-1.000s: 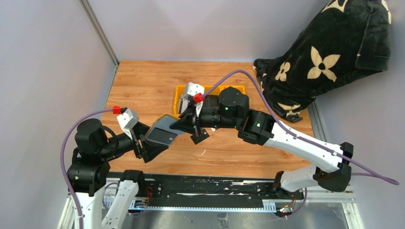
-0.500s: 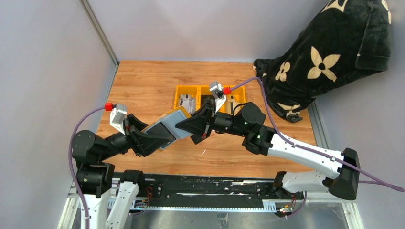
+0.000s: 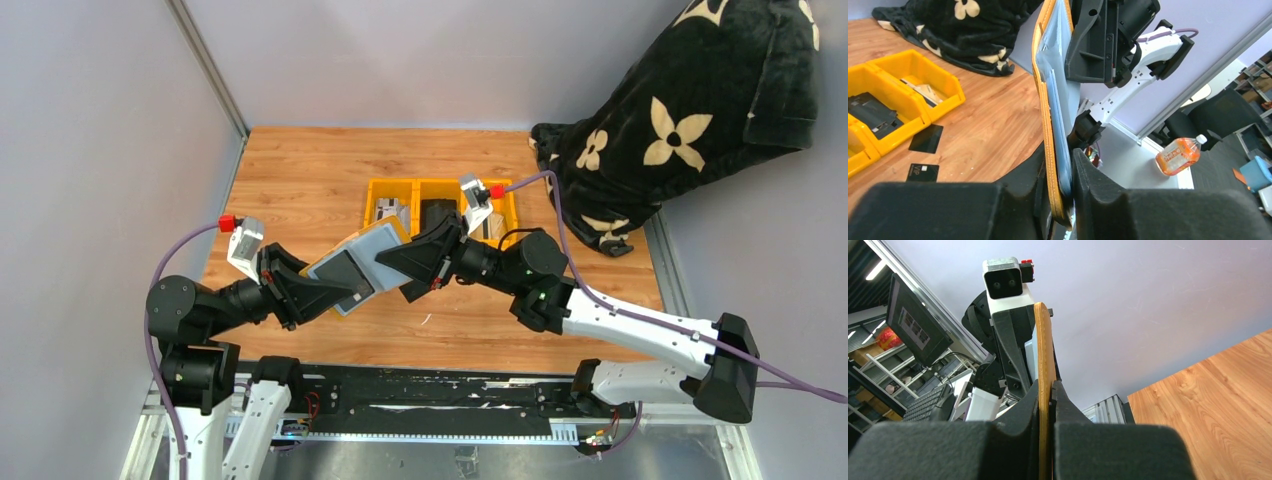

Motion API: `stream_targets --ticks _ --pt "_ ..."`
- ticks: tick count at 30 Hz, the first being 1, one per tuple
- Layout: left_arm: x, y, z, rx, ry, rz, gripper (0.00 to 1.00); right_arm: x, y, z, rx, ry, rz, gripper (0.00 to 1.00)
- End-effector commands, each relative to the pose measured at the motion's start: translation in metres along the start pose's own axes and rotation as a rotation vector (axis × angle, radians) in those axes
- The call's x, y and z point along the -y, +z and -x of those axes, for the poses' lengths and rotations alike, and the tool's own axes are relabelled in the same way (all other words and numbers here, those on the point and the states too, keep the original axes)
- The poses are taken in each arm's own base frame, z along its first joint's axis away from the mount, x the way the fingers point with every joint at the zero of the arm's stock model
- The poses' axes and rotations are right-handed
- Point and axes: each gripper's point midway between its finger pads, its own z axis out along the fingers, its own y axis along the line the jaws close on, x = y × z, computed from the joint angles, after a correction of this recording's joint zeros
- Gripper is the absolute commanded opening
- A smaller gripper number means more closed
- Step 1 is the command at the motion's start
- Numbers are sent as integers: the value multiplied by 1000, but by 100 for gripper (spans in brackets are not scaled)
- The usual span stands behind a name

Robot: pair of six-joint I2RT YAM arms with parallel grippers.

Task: Take the credit cards out of the card holder
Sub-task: Remove the credit card from the card holder.

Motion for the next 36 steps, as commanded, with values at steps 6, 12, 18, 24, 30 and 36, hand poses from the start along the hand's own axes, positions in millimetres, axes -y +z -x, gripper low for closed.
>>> stream_targets --ticks 6,12,18,24,30,36 --pt "11 -1 -2 -42 6 -59 9 8 -9 23 98 15 -37 0" --pt "-4 0 -2 -45 20 13 0 32 -12 19 -16 47 -96 35" --pt "-48 -5 -22 -166 0 197 0 33 -23 37 -112 -98 -191 51" --pt "-95 -14 -34 -284 14 379 0 23 -19 40 -155 -109 -164 51" --pt "-114 -19 -36 -315 22 455 0 17 -1 0 -300 46 -7 48" --pt "-89 -10 -35 -308 4 317 0 31 8 -28 -370 152 35 48"
